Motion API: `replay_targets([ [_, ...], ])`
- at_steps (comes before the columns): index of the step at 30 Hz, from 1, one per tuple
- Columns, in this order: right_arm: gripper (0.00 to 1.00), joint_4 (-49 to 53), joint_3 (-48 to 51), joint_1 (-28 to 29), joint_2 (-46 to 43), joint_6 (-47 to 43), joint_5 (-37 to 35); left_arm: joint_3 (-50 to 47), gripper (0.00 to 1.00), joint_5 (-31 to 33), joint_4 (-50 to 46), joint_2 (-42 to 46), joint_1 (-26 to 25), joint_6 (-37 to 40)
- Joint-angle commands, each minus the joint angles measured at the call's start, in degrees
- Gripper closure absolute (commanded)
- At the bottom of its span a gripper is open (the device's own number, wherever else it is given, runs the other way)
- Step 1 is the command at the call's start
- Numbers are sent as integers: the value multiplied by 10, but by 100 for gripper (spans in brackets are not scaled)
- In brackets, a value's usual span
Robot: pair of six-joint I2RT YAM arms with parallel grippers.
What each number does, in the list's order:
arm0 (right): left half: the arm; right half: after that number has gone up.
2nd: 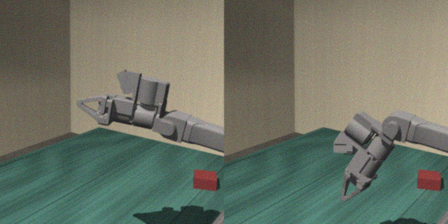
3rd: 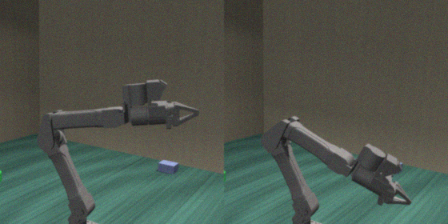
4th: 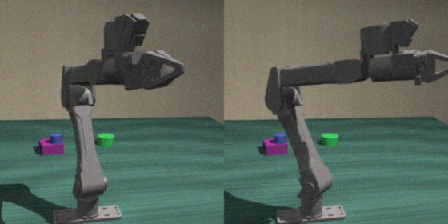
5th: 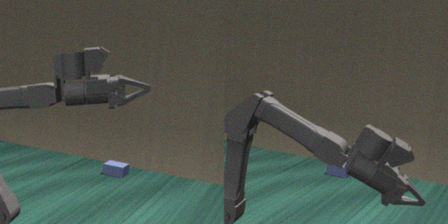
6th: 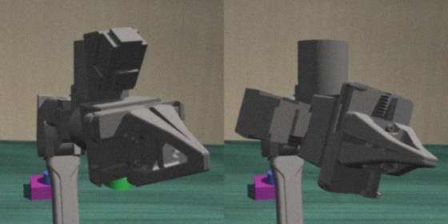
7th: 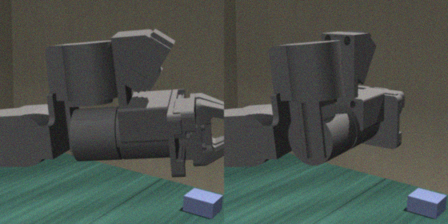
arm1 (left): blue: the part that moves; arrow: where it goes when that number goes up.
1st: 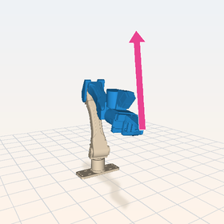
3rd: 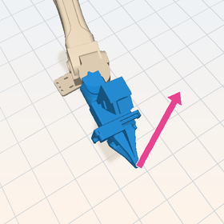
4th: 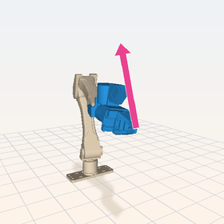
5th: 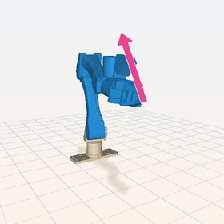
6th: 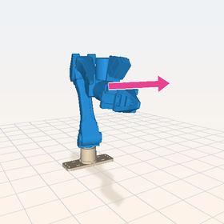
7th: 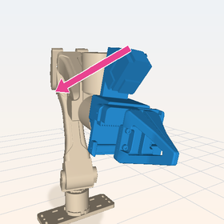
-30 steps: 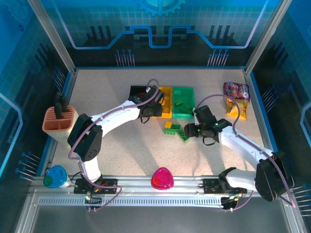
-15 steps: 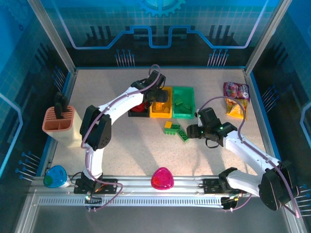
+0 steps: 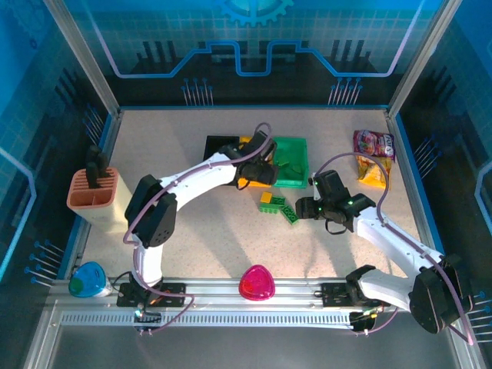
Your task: Sort the legos into containers by color
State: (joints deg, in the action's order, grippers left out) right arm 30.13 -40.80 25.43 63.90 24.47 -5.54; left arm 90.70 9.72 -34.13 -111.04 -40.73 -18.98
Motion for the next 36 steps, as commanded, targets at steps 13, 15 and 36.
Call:
replay_targets([
  [13, 37, -5, 16, -6, -5, 10, 5, -85, 39, -69, 35, -6, -13, -36],
  [15, 37, -5, 19, -6, -7, 9, 4, -80, 38, -76, 37, -13, -13, -37],
  [36, 37, -8, 32, -10, -14, 10, 1, -56, 40, -95, 34, -68, -12, -40],
])
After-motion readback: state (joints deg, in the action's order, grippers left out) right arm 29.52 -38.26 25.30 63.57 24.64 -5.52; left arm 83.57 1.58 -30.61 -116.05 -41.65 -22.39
